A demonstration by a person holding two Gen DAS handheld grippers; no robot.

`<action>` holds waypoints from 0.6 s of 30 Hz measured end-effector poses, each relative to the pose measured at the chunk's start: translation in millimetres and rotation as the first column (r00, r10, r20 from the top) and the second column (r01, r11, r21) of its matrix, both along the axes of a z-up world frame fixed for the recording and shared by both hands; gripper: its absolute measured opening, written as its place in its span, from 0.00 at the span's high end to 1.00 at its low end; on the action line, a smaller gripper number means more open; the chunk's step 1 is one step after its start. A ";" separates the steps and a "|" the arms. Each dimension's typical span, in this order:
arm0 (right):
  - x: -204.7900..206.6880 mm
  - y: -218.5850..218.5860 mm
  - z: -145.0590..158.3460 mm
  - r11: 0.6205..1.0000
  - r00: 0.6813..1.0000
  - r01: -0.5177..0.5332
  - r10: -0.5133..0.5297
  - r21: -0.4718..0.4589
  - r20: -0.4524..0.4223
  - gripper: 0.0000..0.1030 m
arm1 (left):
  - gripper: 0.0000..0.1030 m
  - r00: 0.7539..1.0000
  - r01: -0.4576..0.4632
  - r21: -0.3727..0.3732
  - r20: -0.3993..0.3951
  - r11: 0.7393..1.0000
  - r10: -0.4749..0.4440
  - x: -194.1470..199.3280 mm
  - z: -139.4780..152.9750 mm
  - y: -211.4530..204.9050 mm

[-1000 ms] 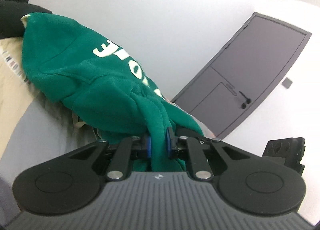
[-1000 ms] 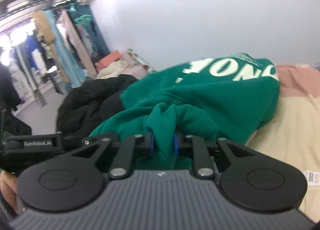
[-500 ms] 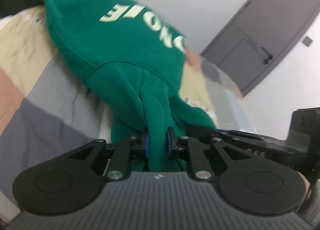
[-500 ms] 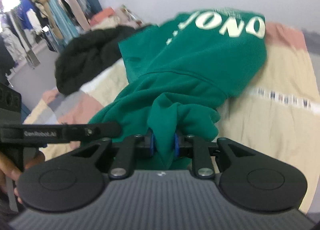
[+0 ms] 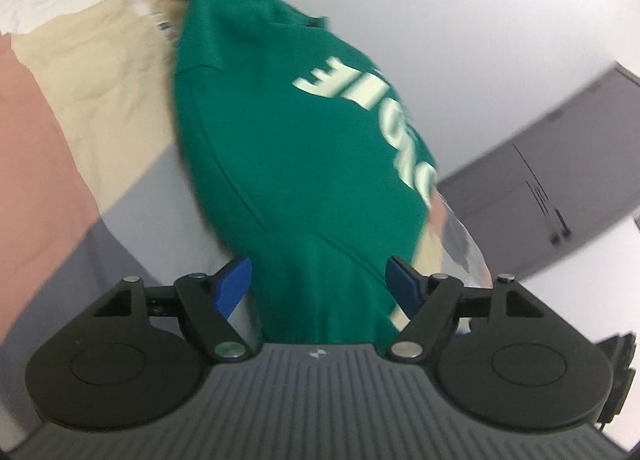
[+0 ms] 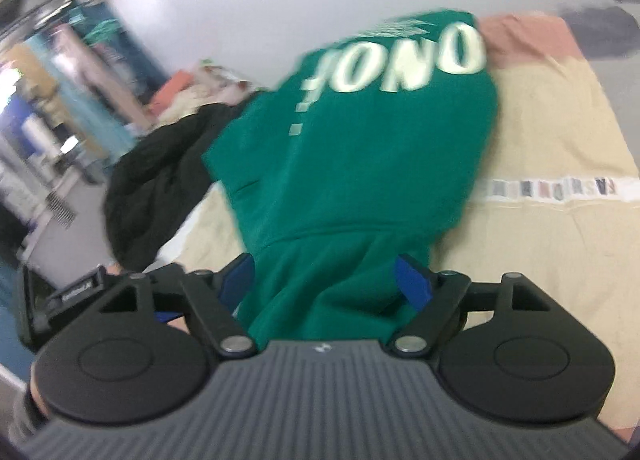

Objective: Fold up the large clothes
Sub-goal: 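Lift the green hoodie with both grippers and shake it out in the air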

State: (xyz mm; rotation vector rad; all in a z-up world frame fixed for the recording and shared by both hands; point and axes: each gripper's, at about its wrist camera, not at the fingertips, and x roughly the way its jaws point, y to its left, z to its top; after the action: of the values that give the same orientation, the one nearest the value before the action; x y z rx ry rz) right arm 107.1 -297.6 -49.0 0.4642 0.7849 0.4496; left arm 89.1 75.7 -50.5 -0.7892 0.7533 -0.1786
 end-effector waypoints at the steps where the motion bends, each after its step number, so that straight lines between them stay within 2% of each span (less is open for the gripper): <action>1: 12.3 -1.2 -4.1 1.000 0.999 0.025 -0.024 0.018 -0.047 0.23 | 0.24 1.000 -0.007 -0.013 -0.013 1.000 0.007 12.4 -7.1 5.8; 3: 33.9 -7.9 -15.3 0.993 0.988 0.098 -0.089 0.068 -0.125 0.24 | 0.24 0.999 -0.031 -0.027 -0.045 0.999 0.030 31.4 -17.8 16.8; 6: 64.7 -15.1 -32.9 0.976 0.960 0.211 -0.198 0.046 -0.199 0.21 | 0.24 0.994 -0.068 -0.031 -0.086 0.997 0.065 57.4 -36.3 31.1; 8: 81.5 -19.0 -48.8 0.967 0.945 0.245 -0.221 0.073 -0.240 0.22 | 0.24 0.990 -0.085 -0.055 -0.116 0.995 0.079 70.9 -52.1 40.6; 14: 109.9 -16.7 -95.6 0.968 0.956 0.203 -0.164 0.145 -0.244 0.22 | 0.24 0.987 -0.096 -0.218 -0.148 0.971 0.064 102.1 -97.9 52.2; 16: 119.6 -18.7 -111.1 0.960 0.957 0.208 -0.160 0.189 -0.244 0.22 | 0.24 0.990 -0.086 -0.252 -0.134 0.964 0.053 109.0 -105.3 52.9; 18: 123.4 -20.0 -116.5 0.952 0.966 0.205 -0.160 0.225 -0.203 0.22 | 0.24 0.993 -0.075 -0.277 -0.113 0.958 0.046 115.2 -109.6 54.4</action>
State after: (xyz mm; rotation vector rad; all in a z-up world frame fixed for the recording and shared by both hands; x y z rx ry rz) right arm 230.6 -317.5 -165.5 0.8114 0.8582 0.3332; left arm 204.3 130.1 -160.1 -1.0975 0.8124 -0.1924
